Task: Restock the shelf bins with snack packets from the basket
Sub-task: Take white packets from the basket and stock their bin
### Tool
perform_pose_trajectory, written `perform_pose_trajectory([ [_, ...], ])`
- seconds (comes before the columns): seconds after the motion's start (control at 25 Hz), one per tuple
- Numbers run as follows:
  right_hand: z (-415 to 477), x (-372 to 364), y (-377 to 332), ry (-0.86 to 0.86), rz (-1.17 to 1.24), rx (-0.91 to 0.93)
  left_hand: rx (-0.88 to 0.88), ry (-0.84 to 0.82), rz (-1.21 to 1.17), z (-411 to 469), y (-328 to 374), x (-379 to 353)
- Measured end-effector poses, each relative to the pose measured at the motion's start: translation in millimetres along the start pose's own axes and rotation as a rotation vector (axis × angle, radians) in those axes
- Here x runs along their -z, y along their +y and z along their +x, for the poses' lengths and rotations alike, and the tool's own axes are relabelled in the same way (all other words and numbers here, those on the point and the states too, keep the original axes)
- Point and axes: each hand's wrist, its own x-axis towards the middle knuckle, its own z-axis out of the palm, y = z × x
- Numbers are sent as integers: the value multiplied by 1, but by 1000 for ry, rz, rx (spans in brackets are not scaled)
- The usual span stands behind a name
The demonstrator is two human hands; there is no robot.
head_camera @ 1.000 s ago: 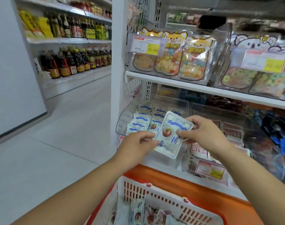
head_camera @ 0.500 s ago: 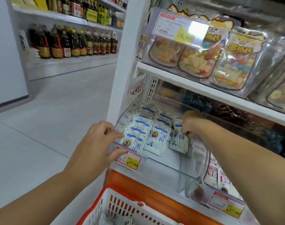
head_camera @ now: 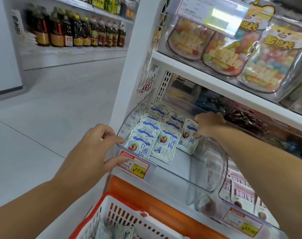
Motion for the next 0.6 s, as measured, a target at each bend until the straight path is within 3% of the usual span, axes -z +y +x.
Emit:
perform_pose_trajectory([
  [0.12,3,-5,-4,-6,-101,-29,26,-12,-21,-1,2,0],
  [0.32,9,-5,2,94,16,-45,42,-15,-39,-3,4,-1],
  [0.6,20,5,15,-147,26,116,71,-32,-52,-4,8,-1],
])
